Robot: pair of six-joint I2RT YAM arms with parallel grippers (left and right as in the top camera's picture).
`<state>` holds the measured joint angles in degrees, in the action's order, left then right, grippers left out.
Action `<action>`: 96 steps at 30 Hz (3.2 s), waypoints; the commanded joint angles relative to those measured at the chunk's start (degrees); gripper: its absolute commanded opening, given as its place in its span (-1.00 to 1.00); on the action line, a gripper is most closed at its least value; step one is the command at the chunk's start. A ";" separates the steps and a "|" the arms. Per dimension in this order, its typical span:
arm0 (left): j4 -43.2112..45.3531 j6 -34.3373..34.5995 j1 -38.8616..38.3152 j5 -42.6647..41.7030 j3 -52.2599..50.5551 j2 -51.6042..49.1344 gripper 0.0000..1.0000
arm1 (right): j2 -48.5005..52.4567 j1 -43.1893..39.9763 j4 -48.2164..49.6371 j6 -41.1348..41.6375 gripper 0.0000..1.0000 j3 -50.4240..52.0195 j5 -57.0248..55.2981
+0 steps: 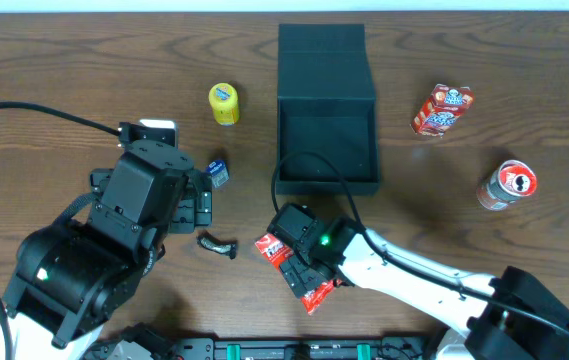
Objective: Pack container
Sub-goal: 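Grasp the red Hacks candy bag with the right gripper, then lift the Hacks bag and lower it into the black box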
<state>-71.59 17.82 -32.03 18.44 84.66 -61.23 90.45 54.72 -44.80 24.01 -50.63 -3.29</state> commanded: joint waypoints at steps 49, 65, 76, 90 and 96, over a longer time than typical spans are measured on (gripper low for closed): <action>0.07 0.39 0.20 1.46 -0.20 0.15 0.90 | 2.08 0.44 3.45 5.97 -0.97 -1.31 -1.49; -0.46 0.39 0.20 1.46 -0.20 0.17 0.90 | 2.01 0.44 -9.70 5.99 -0.97 -16.94 -7.02; -2.25 0.44 0.20 1.97 -0.20 2.16 0.90 | 1.66 -4.96 -19.47 12.83 -0.97 -29.66 -12.85; -4.52 0.44 0.20 3.82 -0.20 5.31 0.90 | 1.16 -25.83 -6.19 -0.26 -0.97 -29.66 -2.60; -4.48 0.44 0.20 3.76 -0.20 5.31 0.91 | 2.67 -26.67 -3.45 -2.03 -0.97 -29.53 -2.05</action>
<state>-76.03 17.85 -32.03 21.23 84.66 -55.99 92.58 28.25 -48.77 24.25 -79.13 -5.65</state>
